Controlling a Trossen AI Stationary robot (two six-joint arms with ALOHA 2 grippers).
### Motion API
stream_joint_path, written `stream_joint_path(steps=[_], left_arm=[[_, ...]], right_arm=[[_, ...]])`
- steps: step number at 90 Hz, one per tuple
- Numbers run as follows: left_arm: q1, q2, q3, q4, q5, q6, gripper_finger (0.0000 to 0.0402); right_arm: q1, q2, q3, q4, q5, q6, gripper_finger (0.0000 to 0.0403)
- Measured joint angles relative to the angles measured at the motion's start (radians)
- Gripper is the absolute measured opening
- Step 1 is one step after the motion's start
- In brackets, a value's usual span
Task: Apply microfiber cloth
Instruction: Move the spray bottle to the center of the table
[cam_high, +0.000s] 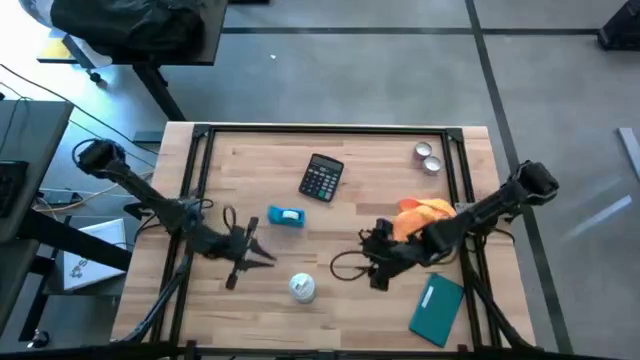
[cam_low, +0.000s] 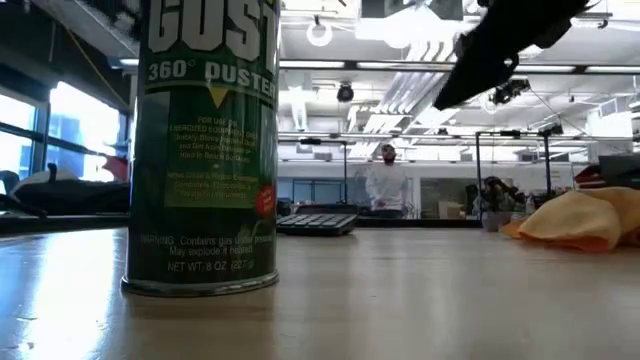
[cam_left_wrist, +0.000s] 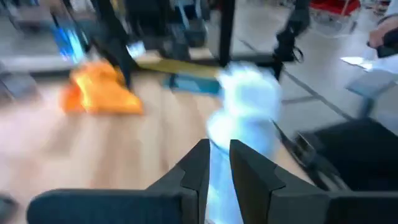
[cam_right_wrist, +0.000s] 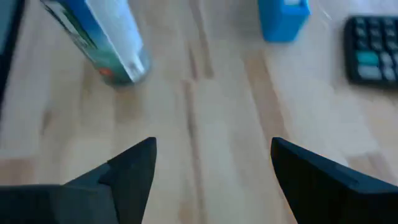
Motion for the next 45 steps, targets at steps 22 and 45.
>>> stream_joint_path(steps=[22,45], left_arm=[[-0.139,0.211,0.0,0.002,-0.124,-0.364,0.0046],[-0.18,0.401,0.0,0.108,-0.117,-0.576,0.0046]], right_arm=[[0.074,0.158,-0.001,0.233,-0.008,-0.041,0.0281],[0.142,0.264,-0.002,0.383,0.063,-0.057,0.0281]])
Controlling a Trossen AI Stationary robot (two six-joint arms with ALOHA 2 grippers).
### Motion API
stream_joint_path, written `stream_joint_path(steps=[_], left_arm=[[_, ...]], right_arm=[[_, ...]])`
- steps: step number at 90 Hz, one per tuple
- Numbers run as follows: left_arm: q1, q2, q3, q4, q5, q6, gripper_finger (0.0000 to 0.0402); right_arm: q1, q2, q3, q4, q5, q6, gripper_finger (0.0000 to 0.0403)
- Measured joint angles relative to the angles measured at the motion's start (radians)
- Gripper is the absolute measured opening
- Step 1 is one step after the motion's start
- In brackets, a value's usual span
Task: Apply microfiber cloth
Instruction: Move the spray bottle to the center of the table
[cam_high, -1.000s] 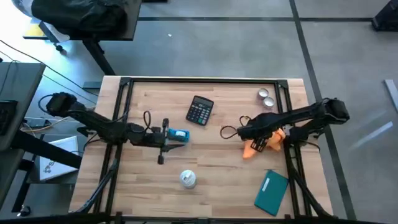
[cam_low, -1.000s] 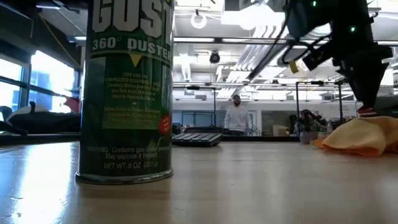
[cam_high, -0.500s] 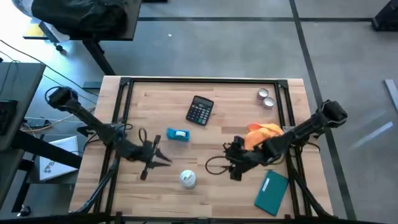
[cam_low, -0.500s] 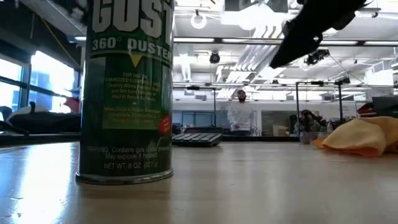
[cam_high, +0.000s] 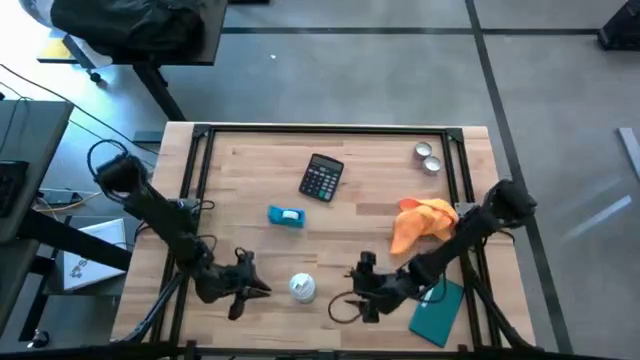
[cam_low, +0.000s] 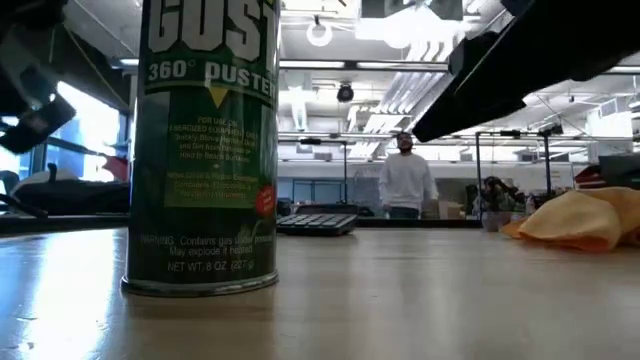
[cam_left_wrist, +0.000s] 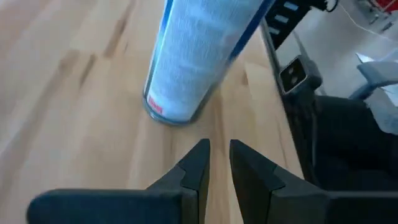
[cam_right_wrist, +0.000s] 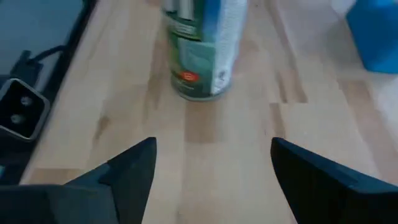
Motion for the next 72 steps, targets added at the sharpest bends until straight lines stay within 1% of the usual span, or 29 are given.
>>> stream_joint_path(steps=[13,22,28,48,61,72], left_arm=[[0.0,0.083,0.0,0.074,0.01,-0.02,0.0046],[0.0,0.137,0.001,0.14,-0.055,0.005,0.0046],[-0.004,0.183,0.013,0.174,-0.079,0.038,0.0046],[0.002,0.318,0.111,0.179,-0.126,0.114,0.0046],[0.033,0.353,0.15,0.184,-0.205,0.167,0.0046],[0.075,0.36,0.153,0.18,-0.22,0.198,0.0046]], right_arm=[[-0.003,0.031,0.0,0.051,0.018,0.007,0.0289],[-0.016,0.044,0.0,0.092,0.017,-0.006,0.0299],[-0.022,0.059,0.0,0.135,0.013,-0.034,0.0306],[-0.046,0.127,0.0,0.271,0.023,-0.14,0.0318],[-0.076,0.143,0.0,0.343,0.062,-0.189,0.0319],[-0.102,0.146,0.0,0.378,0.053,-0.203,0.0319]])
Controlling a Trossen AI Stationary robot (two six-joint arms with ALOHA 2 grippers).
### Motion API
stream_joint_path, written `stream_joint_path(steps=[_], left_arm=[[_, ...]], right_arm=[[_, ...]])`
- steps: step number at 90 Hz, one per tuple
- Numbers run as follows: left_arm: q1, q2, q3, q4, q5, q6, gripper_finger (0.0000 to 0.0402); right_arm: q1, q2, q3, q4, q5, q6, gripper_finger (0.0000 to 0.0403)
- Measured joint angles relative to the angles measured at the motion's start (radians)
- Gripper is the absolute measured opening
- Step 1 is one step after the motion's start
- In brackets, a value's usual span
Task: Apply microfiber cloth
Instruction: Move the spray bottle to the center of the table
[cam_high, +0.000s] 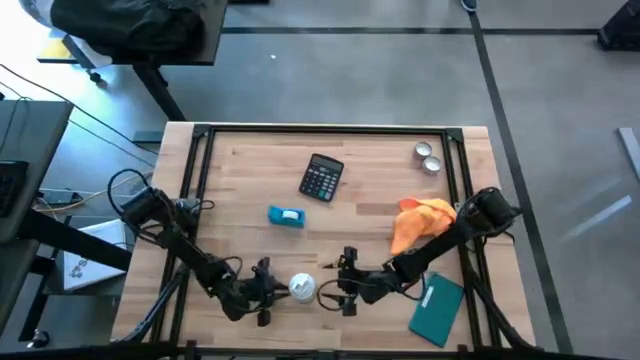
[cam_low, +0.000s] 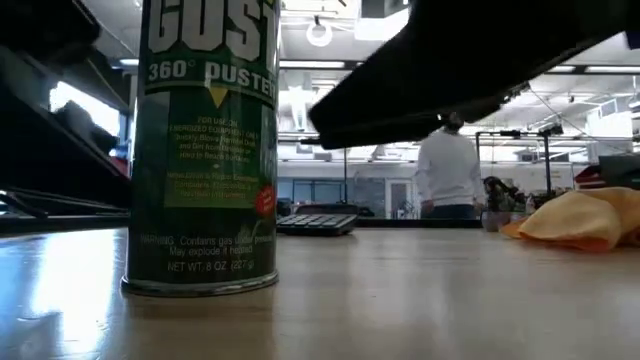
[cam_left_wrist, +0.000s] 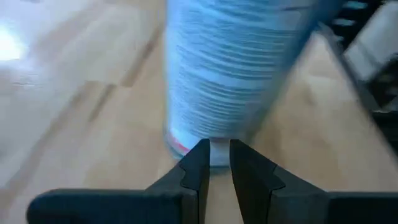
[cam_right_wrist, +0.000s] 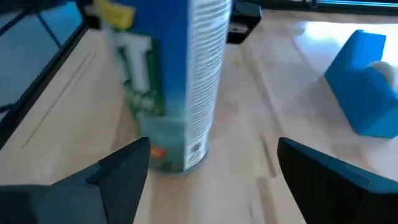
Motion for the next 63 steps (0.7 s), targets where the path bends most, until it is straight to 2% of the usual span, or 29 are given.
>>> stream_joint_path(steps=[26,44,63], left_arm=[[0.101,-0.001,0.0,0.048,0.026,0.084,0.0046],[0.143,-0.001,0.0,0.109,0.034,0.135,0.0046],[0.151,-0.001,0.001,0.127,0.033,0.137,0.0046]], right_arm=[[-0.014,0.0,0.0,0.048,-0.096,-0.026,0.0319],[-0.011,0.003,0.0,0.048,-0.089,-0.026,0.0319],[-0.011,0.08,0.0,0.21,-0.054,-0.038,0.0319]])
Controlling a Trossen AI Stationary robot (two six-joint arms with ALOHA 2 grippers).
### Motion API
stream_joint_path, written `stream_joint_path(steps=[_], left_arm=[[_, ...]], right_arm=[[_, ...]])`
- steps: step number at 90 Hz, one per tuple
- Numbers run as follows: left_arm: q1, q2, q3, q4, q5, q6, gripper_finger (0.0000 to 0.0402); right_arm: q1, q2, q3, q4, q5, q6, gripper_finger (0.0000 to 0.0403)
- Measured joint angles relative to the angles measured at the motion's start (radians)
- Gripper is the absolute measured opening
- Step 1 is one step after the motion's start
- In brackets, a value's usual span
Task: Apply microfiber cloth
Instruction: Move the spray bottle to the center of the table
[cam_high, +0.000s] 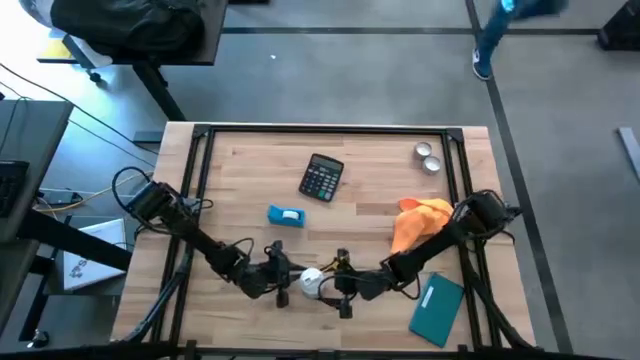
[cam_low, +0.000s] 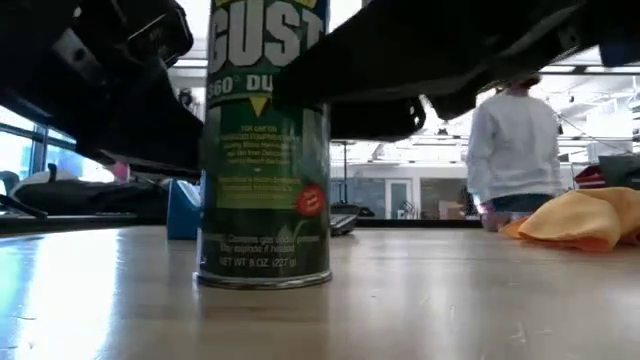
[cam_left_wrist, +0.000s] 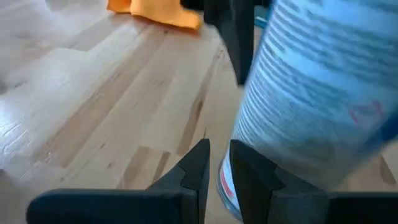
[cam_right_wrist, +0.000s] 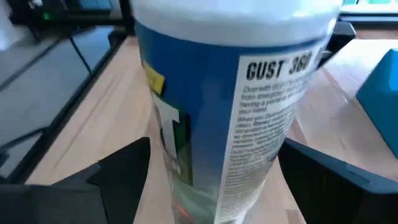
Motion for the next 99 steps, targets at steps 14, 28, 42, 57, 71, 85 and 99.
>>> stream_joint_path(steps=[14,28,42,57,71,85,99], left_arm=[[-0.008,0.0,0.0,0.011,-0.023,0.0,0.0046],[-0.004,0.0,0.0,0.012,-0.036,0.004,0.0046],[0.014,0.0,0.0,0.015,-0.034,0.026,0.0046],[0.026,0.0,0.0,0.015,-0.035,0.033,0.0046],[0.026,-0.01,0.0,0.015,-0.069,0.081,0.0046],[0.021,-0.045,0.0,0.0,-0.114,0.126,0.0046],[-0.006,-0.112,0.0,-0.134,-0.151,0.1,0.0046]], right_arm=[[-0.001,0.024,0.0,0.07,0.052,-0.035,0.0319],[-0.005,0.041,0.0,0.154,0.063,-0.039,0.0319],[-0.007,0.095,0.001,0.221,0.065,-0.024,0.0319],[-0.008,0.162,0.001,0.347,0.065,0.011,0.0319],[-0.018,0.176,0.002,0.382,0.069,-0.011,0.0319],[-0.03,0.176,0.002,0.382,0.061,-0.014,0.0318],[-0.032,0.176,0.002,0.38,0.057,-0.014,0.0318]])
